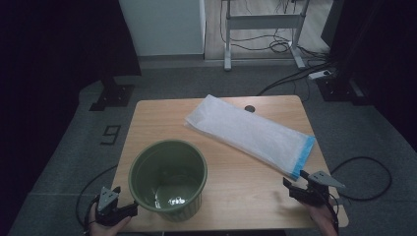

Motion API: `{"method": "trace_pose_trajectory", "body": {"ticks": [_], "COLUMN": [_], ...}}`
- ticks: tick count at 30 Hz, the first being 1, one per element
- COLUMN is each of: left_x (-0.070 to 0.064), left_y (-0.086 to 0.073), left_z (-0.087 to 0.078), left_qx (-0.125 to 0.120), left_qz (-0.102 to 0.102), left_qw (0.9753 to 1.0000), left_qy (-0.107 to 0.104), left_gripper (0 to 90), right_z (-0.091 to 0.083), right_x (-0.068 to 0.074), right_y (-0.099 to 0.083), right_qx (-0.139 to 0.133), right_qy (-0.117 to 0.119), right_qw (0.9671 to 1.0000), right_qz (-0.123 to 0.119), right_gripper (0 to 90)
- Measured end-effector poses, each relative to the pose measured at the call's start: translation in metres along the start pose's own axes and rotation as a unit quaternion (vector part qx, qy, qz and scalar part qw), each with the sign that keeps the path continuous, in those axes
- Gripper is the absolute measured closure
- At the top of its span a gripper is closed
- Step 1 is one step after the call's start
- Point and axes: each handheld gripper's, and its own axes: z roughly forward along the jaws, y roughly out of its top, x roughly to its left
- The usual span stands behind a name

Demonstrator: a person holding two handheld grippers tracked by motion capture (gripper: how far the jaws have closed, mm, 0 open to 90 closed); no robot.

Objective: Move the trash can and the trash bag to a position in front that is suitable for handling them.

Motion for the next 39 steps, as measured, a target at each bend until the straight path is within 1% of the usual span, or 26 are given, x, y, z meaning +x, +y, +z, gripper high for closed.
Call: {"method": "trace_pose_trajectory", "body": {"ticks": [1,5,7,8,10,11,12,13,14,15,16,17,18,19,20,21,22,23,24,26,27,35,38,39], "left_x": [0.001,0.001,-0.002,-0.004,-0.007,-0.007,-0.007,-0.007,-0.007,-0.01,-0.01,-0.017,-0.017,-0.026,-0.03,-0.034,-0.034,-0.043,-0.043,-0.049,-0.053,-0.062,-0.066,-0.068], "left_y": [-0.001,-0.004,-0.005,-0.005,-0.005,-0.005,-0.005,-0.005,-0.005,-0.002,-0.002,0.001,0.001,0.006,0.008,0.01,0.01,0.015,0.015,0.019,0.021,0.027,0.03,0.032], "left_z": [-0.002,-0.009,-0.014,-0.017,-0.023,-0.028,-0.028,-0.032,-0.032,-0.033,-0.033,-0.033,-0.033,-0.031,-0.03,-0.028,-0.028,-0.025,-0.025,-0.021,-0.018,-0.007,-0.001,0.004], "left_qx": [0.0,-0.007,-0.014,-0.018,-0.024,-0.02,-0.02,-0.03,-0.03,-0.039,-0.039,-0.037,-0.037,-0.039,-0.043,-0.045,-0.045,-0.042,-0.042,-0.038,-0.039,-0.04,-0.04,-0.039], "left_qz": [0.003,0.005,0.015,0.022,0.041,0.062,0.062,0.066,0.066,0.071,0.071,0.09,0.09,0.104,0.109,0.115,0.115,0.131,0.131,0.139,0.14,0.14,0.143,0.143], "left_qw": [1.0,0.9999,0.9996,0.9993,0.9978,0.9954,0.9954,0.9927,0.9927,0.9893,0.9893,0.9851,0.9851,0.9797,0.9774,0.9745,0.9745,0.97,0.97,0.97,0.9697,0.9689,0.9679,0.9668], "left_qy": [-0.001,-0.013,-0.02,-0.027,-0.046,-0.07,-0.07,-0.096,-0.096,-0.121,-0.121,-0.142,-0.142,-0.167,-0.176,-0.187,-0.187,-0.201,-0.201,-0.196,-0.196,-0.2,-0.203,-0.208], "left_gripper": [10.5,8.8,8.0,7.4,7.4,7.5,7.5,7.7,8.1,8.1,8.0,7.9,7.9,8.0,8.7,9.7,8.4,8.0,7.9,7.7,9.1,9.8,10.3,10.4], "right_z": [0.0,0.0,0.0,0.0,-0.002,-0.002,-0.002,-0.001,-0.001,0.0,0.0,0.0,0.0,-0.001,-0.001,-0.002,-0.002,-0.001,-0.001,-0.001,0.0,-0.001,-0.002,-0.001], "right_x": [0.0,0.001,0.0,0.0,-0.001,-0.003,-0.003,-0.005,-0.005,-0.006,-0.006,-0.007,-0.007,-0.006,-0.006,-0.005,-0.005,-0.004,-0.004,-0.003,-0.003,-0.001,0.0,0.002], "right_y": [0.0,-0.002,-0.002,-0.002,-0.002,-0.002,-0.002,-0.003,-0.003,-0.003,-0.003,-0.003,-0.003,-0.002,-0.002,-0.002,-0.002,-0.002,-0.002,-0.003,-0.003,-0.003,-0.003,-0.003], "right_qx": [-0.001,0.005,0.006,0.005,0.003,0.002,0.002,0.006,0.006,0.007,0.007,0.006,0.006,0.005,0.004,0.003,0.003,0.003,0.003,0.005,0.008,0.005,0.004,0.004], "right_qy": [-0.002,-0.003,-0.003,-0.003,-0.004,-0.004,-0.004,-0.004,-0.004,-0.005,-0.005,-0.007,-0.007,-0.007,-0.008,-0.009,-0.009,-0.009,-0.009,-0.009,-0.007,-0.006,-0.003,-0.001], "right_qw": [1.0,1.0,1.0,1.0,1.0,1.0,1.0,0.9999,0.9999,0.9999,0.9999,0.9999,0.9999,0.9999,0.9999,0.9999,0.9999,0.9999,0.9999,0.9999,0.9999,1.0,1.0,1.0], "right_qz": [0.0,0.002,0.001,0.001,0.002,0.005,0.005,0.009,0.009,0.011,0.011,0.012,0.012,0.012,0.011,0.01,0.01,0.007,0.007,0.005,0.002,0.0,0.0,-0.002], "right_gripper": [21.3,22.1,22.1,22.2,22.2,22.3,22.3,22.3,22.3,22.3,22.3,22.2,22.2,22.2,22.2,22.2,22.2,22.3,22.3,22.2,22.3,22.3,22.3,22.3]}}
